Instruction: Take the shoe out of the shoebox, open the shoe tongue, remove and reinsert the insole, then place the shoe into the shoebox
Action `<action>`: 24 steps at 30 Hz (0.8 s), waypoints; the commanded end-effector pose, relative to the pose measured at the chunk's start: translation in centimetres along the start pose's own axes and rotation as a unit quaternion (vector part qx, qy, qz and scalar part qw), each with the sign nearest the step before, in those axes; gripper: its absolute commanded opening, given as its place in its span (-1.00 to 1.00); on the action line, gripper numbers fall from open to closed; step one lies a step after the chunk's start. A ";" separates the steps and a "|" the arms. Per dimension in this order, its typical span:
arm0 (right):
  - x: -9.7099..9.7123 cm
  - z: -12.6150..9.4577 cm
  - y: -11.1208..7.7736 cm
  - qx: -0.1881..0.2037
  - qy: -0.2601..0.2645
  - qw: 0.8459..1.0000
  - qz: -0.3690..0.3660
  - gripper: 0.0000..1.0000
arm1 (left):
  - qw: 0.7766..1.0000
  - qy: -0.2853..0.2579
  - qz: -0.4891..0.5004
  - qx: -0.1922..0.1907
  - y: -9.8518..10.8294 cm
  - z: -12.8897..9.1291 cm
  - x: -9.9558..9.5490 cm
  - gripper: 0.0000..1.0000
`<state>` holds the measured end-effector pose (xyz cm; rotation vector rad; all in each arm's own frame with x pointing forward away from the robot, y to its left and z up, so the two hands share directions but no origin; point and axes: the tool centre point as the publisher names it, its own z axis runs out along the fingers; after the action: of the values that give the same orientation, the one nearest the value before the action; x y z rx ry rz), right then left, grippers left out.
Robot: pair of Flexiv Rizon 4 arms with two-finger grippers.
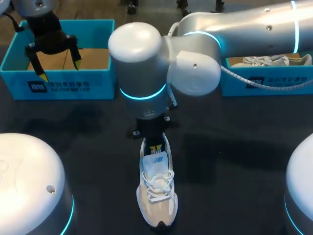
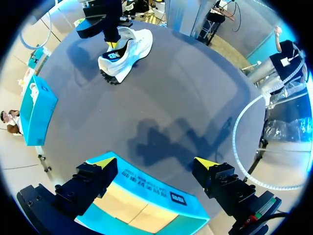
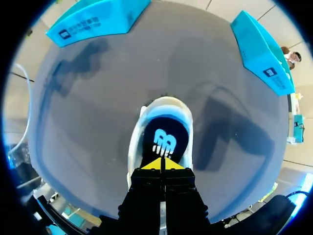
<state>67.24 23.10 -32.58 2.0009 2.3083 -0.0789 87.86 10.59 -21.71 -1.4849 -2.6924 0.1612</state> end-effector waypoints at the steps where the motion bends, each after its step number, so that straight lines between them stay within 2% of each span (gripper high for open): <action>1: 0.0 0.0 0.1 0.012 -0.014 1.000 0.011 -1.00 | 1.000 0.001 0.000 0.000 0.1 0.0 0.0 1.00; 11: -0.9 1.8 0.7 0.038 -0.031 0.998 0.036 -1.00 | 1.000 0.001 0.000 0.000 0.1 0.0 0.0 1.00; 22: -0.1 4.2 1.1 0.067 -0.037 0.995 0.058 -1.00 | 1.000 0.001 0.000 0.000 0.1 0.0 0.0 1.00; 24: 0.2 4.2 0.9 0.058 -0.041 0.996 0.058 -1.00 | 1.000 0.001 0.000 0.000 0.1 0.0 0.0 1.00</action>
<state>68.40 22.21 -36.25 2.1506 2.1938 -0.2865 87.86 10.59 -21.71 -1.4847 -2.6925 0.1614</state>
